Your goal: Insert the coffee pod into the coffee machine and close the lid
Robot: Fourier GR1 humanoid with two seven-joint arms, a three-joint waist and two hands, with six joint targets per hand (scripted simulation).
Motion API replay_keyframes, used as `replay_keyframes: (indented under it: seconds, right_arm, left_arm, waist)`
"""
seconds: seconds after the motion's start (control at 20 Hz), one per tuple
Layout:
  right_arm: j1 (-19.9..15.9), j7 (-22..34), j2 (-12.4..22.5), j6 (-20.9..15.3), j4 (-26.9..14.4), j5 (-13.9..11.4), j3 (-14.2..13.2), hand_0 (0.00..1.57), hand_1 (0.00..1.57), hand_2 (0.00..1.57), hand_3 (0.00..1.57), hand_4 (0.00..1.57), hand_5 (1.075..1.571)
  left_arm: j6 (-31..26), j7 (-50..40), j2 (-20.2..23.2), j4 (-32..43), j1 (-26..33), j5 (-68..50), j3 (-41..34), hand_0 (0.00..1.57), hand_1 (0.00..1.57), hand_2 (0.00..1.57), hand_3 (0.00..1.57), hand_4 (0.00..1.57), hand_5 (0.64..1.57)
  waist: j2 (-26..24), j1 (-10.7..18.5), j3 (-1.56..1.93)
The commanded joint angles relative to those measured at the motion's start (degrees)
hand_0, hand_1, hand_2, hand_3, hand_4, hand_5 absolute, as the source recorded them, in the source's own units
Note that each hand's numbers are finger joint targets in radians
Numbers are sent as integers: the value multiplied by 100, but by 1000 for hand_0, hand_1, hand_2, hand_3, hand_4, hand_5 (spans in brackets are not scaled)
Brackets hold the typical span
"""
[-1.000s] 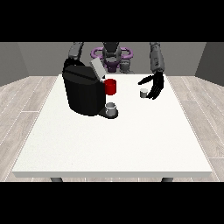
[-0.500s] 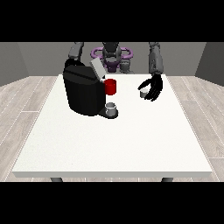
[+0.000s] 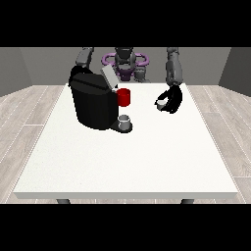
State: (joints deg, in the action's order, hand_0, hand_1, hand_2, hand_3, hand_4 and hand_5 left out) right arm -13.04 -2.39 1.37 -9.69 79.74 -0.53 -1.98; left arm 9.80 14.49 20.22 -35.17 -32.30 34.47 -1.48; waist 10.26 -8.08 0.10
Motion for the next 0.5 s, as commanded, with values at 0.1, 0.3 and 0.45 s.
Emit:
replay_keyframes:
  seconds: [0.1, 0.3, 0.45]
  right_arm:
    - [-89, 88, 49, 119, -3, 178, -94, 0, 0, 0, 0, 510, 1571]
    - [-132, -54, 264, 233, -418, 299, -354, 0, 0, 0, 0, 426, 1571]
    - [105, -183, -1, 76, -448, 229, -210, 0, 0, 0, 0, 398, 1571]
  left_arm:
    - [-10, 28, 113, 394, -204, 254, -22, 1115, 1115, 1173, 966, 280, 1571]
    - [-230, 352, 80, 163, -275, 284, 66, 1317, 1317, 1430, 1407, 548, 1571]
    - [-865, 566, 253, -51, -616, 63, 16, 1477, 1477, 1470, 1410, 632, 1571]
  waist:
    - [23, -34, -11]
    - [-56, 137, -10]
    - [-298, 98, -9]
